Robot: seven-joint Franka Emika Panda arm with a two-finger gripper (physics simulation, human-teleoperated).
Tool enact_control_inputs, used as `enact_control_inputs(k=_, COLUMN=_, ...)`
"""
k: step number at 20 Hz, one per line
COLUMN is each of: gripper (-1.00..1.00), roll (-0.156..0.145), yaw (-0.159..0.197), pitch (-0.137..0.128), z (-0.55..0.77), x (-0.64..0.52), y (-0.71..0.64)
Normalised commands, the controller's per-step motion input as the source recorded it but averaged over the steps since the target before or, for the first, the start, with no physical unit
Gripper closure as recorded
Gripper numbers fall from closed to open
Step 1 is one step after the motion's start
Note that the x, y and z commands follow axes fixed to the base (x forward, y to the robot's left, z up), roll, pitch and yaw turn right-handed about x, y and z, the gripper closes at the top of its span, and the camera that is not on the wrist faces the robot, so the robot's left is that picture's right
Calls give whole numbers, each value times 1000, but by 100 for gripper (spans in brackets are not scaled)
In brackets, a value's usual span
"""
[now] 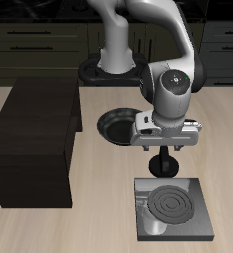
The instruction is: Turn on the flat stove
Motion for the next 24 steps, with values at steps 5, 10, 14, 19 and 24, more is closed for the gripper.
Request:
enact_control_inputs(k=5, gripper=-100, roll=4, yaw=-1, pitch=27, z=-172, x=-49, y=26)
enact_control_inputs(k=10, gripper=-100, roll=31, yaw=28, pitch=-22, z=-138, x=-77, y=154)
enact_control_inputs(k=14, gripper=-100, roll=5, yaw=-9, pitch=48, z=-188, x=-34, y=1)
enact_control_inputs(k=19, gripper=-100, roll=-11, yaw=-15, pitch=2, z=-138, x=-60, y=-52)
enact_control_inputs(k=24, gripper=-100, roll=10, yaw=-31, pitch=55, z=-231, x=-31, y=-131)
